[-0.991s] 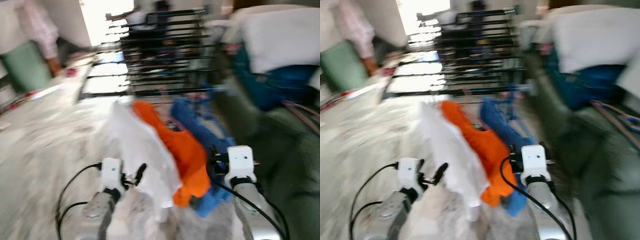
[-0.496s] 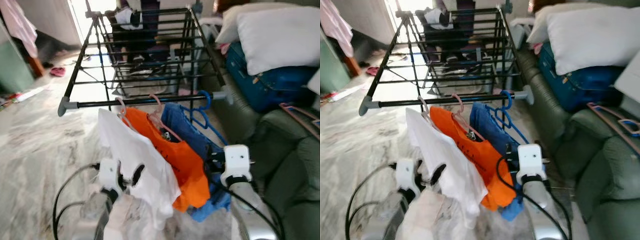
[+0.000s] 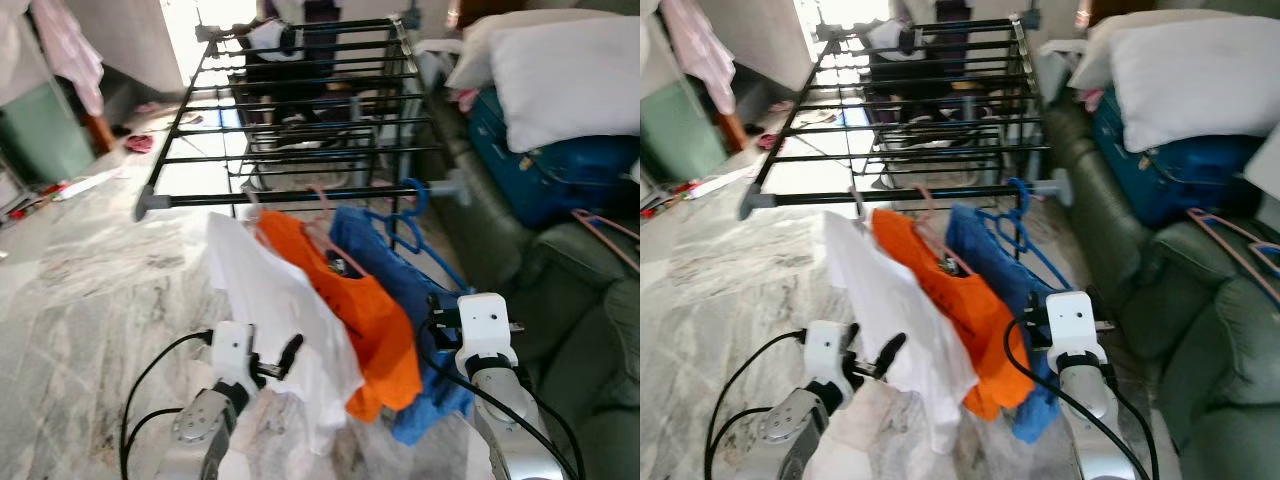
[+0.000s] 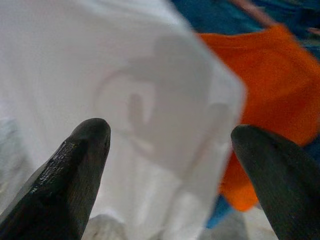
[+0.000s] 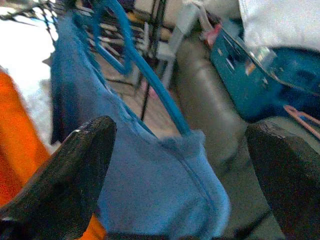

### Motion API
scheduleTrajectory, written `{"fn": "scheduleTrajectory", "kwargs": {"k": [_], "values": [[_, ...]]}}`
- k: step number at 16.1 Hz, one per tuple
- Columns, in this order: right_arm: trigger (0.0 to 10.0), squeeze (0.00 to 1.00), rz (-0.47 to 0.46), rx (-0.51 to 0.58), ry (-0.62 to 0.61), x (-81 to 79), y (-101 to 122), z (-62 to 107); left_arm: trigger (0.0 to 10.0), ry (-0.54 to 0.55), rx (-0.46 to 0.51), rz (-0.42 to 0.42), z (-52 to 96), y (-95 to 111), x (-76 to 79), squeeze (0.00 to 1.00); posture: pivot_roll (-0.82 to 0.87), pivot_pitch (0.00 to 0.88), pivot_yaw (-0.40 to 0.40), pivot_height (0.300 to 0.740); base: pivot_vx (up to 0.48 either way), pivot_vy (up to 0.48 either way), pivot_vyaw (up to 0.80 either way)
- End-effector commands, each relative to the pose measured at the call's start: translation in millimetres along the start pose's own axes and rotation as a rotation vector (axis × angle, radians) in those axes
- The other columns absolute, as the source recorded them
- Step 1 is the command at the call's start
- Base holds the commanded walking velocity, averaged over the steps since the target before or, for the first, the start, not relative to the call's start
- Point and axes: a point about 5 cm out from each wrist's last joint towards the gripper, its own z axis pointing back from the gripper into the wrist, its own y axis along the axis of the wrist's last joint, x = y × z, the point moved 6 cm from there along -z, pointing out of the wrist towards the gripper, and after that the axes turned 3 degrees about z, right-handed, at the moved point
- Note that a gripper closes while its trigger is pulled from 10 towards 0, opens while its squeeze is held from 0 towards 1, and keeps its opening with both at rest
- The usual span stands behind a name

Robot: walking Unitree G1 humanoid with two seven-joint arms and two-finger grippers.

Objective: Hang hanger

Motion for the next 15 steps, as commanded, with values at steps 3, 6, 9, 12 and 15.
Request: {"fn": "scheduleTrajectory", "kwargs": {"k": [3, 6, 9, 12, 15], "values": [[10.0, 0.00, 0.055, 0.010, 0.006, 2.7, 6, -8.6, 10.0, -0.128, -0.037, 0.052, 9.6, 3, 13.9, 0.00, -0.13, 0.021, 0.080, 0.740, 0.000, 0.000, 0.00], [10.0, 0.00, 0.110, 0.077, 0.097, -1.3, 22, -23.0, 10.0, -0.231, -0.063, 0.050, 17.3, 10, 25.2, 0.00, -0.12, 0.040, 0.075, 0.740, 0.000, 0.000, 0.00], [10.0, 0.00, 0.134, 0.047, 0.169, -5.0, 20, -33.8, 10.0, -0.335, -0.098, 0.002, 28.7, 11, 33.5, 0.00, -0.10, 0.053, 0.068, 0.740, 0.000, 0.000, 0.00], [10.0, 0.00, 0.111, -0.025, 0.232, 10.3, 14, -54.0, 10.0, -0.462, -0.130, -0.026, 45.9, 16, 46.8, 0.00, -0.08, 0.055, 0.066, 0.740, 0.000, 0.000, 0.00], [10.0, 0.00, 0.143, 0.007, 0.244, 21.6, 28, -69.3, 10.0, -0.461, -0.130, -0.039, 47.4, 17, 45.4, 0.00, -0.07, 0.058, 0.072, 0.740, 0.000, 0.000, 0.00]]}}
